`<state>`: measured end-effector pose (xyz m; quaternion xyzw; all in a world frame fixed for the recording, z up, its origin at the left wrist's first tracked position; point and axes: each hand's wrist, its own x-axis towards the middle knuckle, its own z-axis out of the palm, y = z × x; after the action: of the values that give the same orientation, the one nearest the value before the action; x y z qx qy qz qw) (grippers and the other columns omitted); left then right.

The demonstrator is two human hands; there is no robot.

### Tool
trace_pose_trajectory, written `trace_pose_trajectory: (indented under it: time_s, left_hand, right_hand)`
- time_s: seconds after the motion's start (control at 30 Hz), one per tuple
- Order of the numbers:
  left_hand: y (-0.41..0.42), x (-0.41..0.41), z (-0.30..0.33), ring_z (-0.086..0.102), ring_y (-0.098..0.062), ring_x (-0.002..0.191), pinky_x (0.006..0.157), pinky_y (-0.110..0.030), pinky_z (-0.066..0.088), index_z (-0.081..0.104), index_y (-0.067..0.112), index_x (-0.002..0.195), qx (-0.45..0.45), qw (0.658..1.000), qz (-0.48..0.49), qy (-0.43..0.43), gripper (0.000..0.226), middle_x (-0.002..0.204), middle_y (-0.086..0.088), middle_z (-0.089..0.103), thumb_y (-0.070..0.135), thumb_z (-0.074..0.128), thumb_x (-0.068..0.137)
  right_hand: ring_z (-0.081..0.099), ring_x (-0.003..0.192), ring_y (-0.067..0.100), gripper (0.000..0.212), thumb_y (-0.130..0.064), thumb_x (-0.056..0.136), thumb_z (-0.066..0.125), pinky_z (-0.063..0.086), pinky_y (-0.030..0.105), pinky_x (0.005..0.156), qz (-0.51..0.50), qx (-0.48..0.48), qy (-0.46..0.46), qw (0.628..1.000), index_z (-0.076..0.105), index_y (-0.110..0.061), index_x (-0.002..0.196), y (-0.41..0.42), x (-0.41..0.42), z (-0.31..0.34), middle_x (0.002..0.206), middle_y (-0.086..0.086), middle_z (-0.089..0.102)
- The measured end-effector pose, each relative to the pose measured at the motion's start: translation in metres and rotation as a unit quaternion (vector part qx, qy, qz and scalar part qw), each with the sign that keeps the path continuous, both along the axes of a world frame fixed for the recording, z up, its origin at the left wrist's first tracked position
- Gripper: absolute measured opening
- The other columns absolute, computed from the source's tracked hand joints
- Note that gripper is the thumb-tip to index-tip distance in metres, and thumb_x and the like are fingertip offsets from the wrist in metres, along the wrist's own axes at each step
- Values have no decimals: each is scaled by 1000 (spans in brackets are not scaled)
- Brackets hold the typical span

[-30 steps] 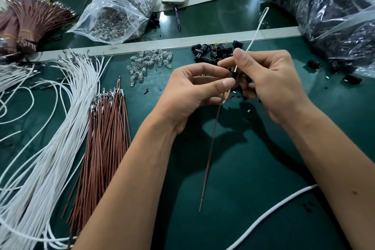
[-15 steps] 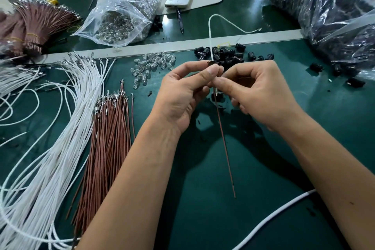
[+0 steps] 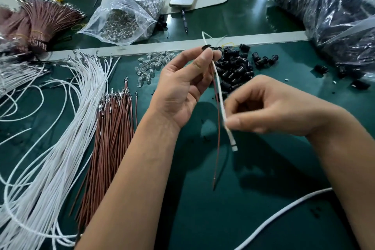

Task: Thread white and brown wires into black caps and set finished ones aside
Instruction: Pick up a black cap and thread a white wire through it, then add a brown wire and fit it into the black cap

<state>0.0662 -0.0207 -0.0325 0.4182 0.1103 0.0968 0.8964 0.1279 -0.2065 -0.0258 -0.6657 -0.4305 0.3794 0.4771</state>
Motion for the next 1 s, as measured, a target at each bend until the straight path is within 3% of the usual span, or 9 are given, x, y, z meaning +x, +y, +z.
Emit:
trace_pose_trajectory:
  time_s: [0.1, 0.17, 0.3, 0.43, 0.53, 0.6, 0.67, 0.83, 1.0]
  left_hand:
    - [-2, 0, -2, 64, -8, 60, 59, -16, 53, 67, 8, 94, 47, 998, -3, 30, 22, 83, -7, 76, 9, 74, 73]
    - [-3, 0, -3, 64, -8, 59, 59, -16, 52, 67, 6, 95, 48, 998, 2, 41, 16, 82, -8, 76, 4, 71, 80]
    - [2, 1, -3, 61, -8, 65, 60, -14, 51, 69, 5, 94, 7, 999, 22, 26, 20, 83, -4, 75, 13, 72, 77]
    - [12, 1, -2, 60, -9, 70, 61, -14, 50, 68, 8, 95, -12, 999, 42, 17, 25, 83, -2, 74, 18, 73, 73]
    - [10, 0, -2, 59, -11, 67, 59, -15, 51, 67, 10, 92, 17, 999, 15, 23, 21, 82, -5, 75, 13, 73, 72]
    - [3, -1, -2, 60, -11, 63, 56, -17, 52, 68, 11, 91, 52, 998, -5, 28, 21, 84, -6, 75, 13, 74, 70]
    - [-1, 0, -3, 61, -10, 61, 56, -17, 52, 68, 10, 90, 53, 998, 1, 25, 21, 83, -7, 76, 12, 74, 70]
    - [7, 1, -3, 65, -8, 65, 62, -14, 52, 67, 8, 94, 9, 998, 57, 13, 24, 83, -7, 76, 8, 75, 70]
    - [-4, -3, -4, 59, -13, 56, 50, -22, 47, 71, 11, 86, 100, 995, -3, 30, 24, 86, -13, 73, 12, 79, 63]
  right_hand:
    - [43, 42, 7, 31, -32, 93, 74, 28, 14, 38, -205, 61, 53, 975, 69, -6, 78, 20, -5, -13, 61, 4, 57]
    - [42, 41, 9, 33, -25, 98, 70, 26, 14, 38, -247, 73, 37, 966, 67, 3, 81, 25, -5, -16, 60, 5, 56]
    - [41, 39, 9, 22, -19, 93, 73, 28, 16, 40, -49, 13, 37, 998, 73, -10, 73, 5, 3, -11, 51, -1, 54]
    - [50, 44, 11, 21, -35, 91, 74, 31, 20, 41, 154, -116, 24, 981, 77, -16, 82, -2, 0, -7, 60, 5, 61]
    - [52, 44, 8, 34, -40, 94, 73, 31, 15, 35, -17, -22, 53, 998, 75, -6, 95, 12, -5, -13, 65, 2, 63]
    - [49, 42, 9, 27, -37, 90, 72, 29, 14, 32, -134, 63, 72, 986, 76, -10, 86, 22, -7, -17, 62, 4, 61]
    - [48, 40, 10, 24, -34, 88, 71, 29, 15, 32, -142, 67, 66, 985, 77, -12, 80, 24, -7, -19, 60, 5, 61]
    - [55, 43, 10, 21, -28, 97, 71, 37, 17, 34, 72, -105, 39, 991, 79, -14, 85, 8, -5, -15, 64, 5, 66]
    - [48, 42, 8, 30, -38, 85, 73, 30, 16, 33, -186, 15, 74, 980, 77, -9, 91, 25, -6, -22, 62, 4, 61]
